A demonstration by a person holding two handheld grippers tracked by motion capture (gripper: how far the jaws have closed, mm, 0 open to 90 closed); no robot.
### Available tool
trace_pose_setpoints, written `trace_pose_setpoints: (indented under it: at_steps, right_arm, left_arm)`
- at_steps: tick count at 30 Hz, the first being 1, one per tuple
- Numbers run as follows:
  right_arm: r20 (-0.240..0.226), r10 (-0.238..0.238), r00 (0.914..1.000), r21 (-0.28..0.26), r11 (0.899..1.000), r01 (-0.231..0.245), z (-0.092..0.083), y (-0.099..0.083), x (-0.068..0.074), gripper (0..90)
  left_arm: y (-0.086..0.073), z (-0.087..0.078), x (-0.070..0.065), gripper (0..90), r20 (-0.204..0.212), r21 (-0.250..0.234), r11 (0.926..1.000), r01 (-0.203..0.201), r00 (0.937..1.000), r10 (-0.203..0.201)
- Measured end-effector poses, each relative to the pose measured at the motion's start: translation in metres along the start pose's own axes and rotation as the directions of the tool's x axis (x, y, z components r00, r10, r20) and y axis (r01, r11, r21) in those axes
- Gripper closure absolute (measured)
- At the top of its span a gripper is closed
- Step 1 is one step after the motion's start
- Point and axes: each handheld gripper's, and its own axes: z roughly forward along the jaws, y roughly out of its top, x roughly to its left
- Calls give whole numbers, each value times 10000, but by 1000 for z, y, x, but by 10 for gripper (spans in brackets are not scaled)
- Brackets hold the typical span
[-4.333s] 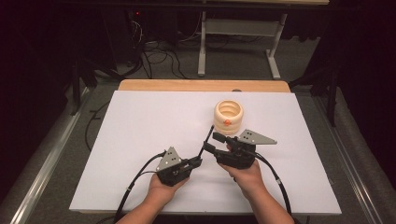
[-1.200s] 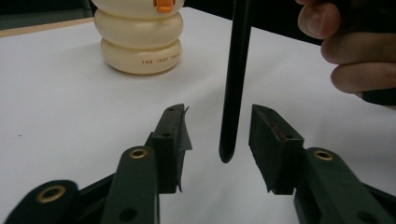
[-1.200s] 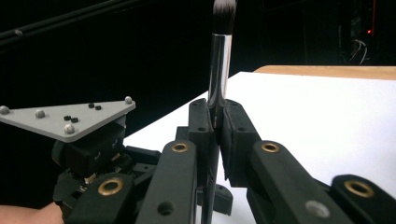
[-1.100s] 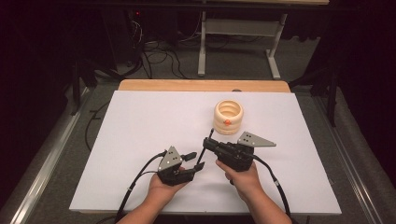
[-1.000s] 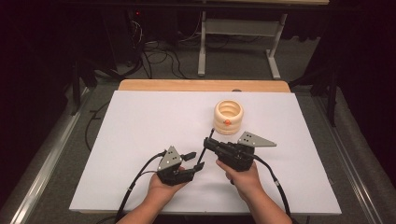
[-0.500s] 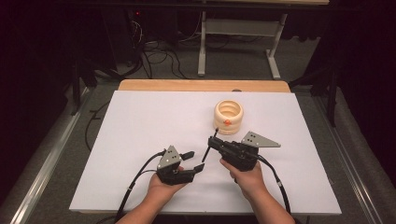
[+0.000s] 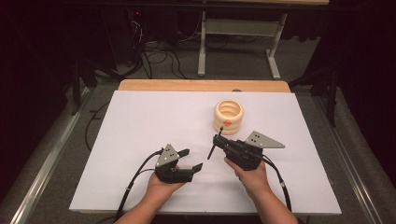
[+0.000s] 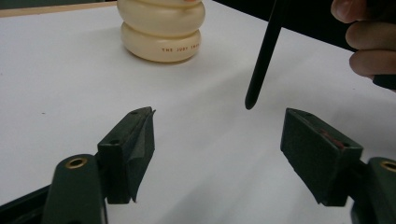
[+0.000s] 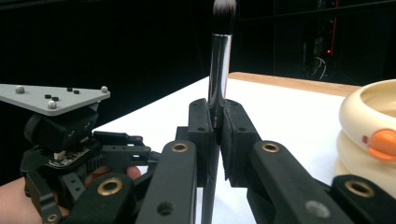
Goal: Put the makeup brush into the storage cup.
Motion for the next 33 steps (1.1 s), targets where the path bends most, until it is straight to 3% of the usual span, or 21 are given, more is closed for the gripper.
trace_pose_setpoints:
  at_steps: [17,22,33]
  right_arm:
    - [644,-337,9974,-170,9992,349,-12,4,-10,855]
    - [966,-671,9931,-114,9976,685,-16,4,-14,854]
    - [1469,-764,9862,-231,9965,806,-25,7,-24,855]
  left_arm:
    - [1,0,2,109,-342,7,10000,-56,9994,56]
    - [2,0,2,58,-343,46,10000,-5,9994,6]
    - [3,-1,4,1,-392,87,10000,7,9992,-3]
